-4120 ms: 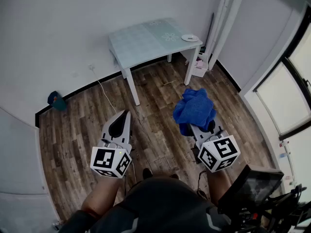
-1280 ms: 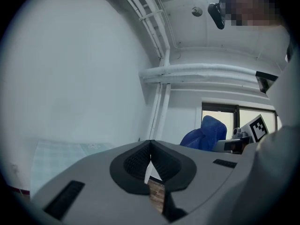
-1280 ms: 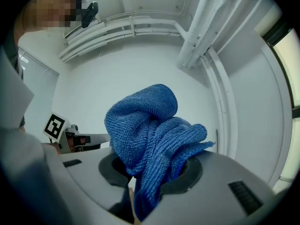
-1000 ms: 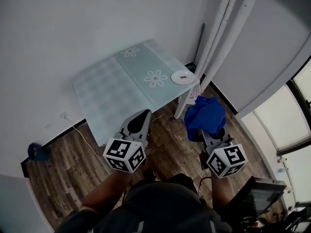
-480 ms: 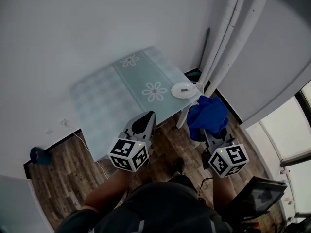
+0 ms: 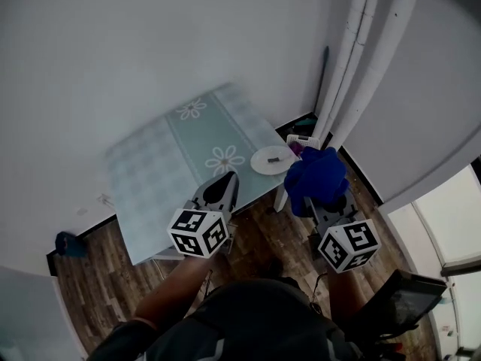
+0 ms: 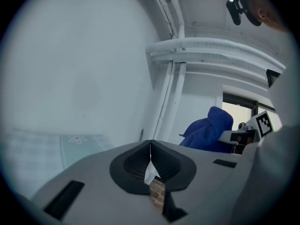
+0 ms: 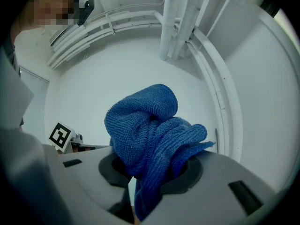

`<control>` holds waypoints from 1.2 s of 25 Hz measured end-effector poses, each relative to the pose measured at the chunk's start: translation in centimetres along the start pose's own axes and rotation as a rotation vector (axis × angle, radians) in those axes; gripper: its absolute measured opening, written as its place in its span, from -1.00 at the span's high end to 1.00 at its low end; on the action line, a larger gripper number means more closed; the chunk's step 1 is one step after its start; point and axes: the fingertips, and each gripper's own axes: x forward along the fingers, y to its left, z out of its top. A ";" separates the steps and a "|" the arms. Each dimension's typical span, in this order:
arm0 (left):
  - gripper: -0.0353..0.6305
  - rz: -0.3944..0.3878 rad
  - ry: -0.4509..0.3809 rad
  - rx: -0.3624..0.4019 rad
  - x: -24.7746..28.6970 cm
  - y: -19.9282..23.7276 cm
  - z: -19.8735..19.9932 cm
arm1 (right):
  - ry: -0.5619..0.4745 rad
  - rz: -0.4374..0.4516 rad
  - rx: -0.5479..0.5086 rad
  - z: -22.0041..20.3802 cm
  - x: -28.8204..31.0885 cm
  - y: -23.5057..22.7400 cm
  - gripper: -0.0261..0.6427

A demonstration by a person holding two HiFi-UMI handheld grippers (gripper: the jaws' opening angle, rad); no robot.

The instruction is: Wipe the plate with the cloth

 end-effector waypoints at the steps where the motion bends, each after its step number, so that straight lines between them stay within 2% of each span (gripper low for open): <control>1: 0.86 0.013 0.013 0.004 1.0 -0.1 -0.2 | 0.002 0.008 0.003 0.1 0.3 -0.9 0.54; 8: 0.86 0.055 0.107 0.021 6.2 -0.1 -2.2 | 0.051 0.075 0.025 -1.5 3.4 -5.3 0.54; 13: 0.86 0.076 0.179 -0.031 9.5 1.6 -4.5 | 0.079 0.105 0.016 -2.9 6.5 -7.3 0.54; 15: 0.86 0.086 0.205 -0.007 11.0 2.7 -5.4 | 0.091 0.123 0.003 -3.5 8.2 -7.8 0.54; 17: 0.86 0.093 0.247 0.001 12.5 4.1 -6.9 | 0.114 0.124 0.015 -4.7 9.9 -8.4 0.54; 19: 0.85 0.100 0.290 -0.035 14.0 5.8 -8.8 | 0.146 0.108 0.033 -6.1 11.8 -9.2 0.54; 21: 0.72 0.097 0.327 -0.079 15.7 7.3 -10.6 | 0.181 0.103 0.040 -7.4 13.8 -9.6 0.54; 23: 0.63 0.086 0.362 -0.087 17.4 8.7 -12.0 | 0.210 0.107 0.038 -8.6 16.1 -9.6 0.54; 25: 0.63 0.085 0.408 -0.075 19.0 10.2 -13.4 | 0.234 0.113 0.033 -9.7 18.3 -9.6 0.54; 30: 0.63 0.058 0.540 -0.102 21.3 12.2 -17.5 | 0.307 0.147 0.034 -13.3 22.5 -9.2 0.54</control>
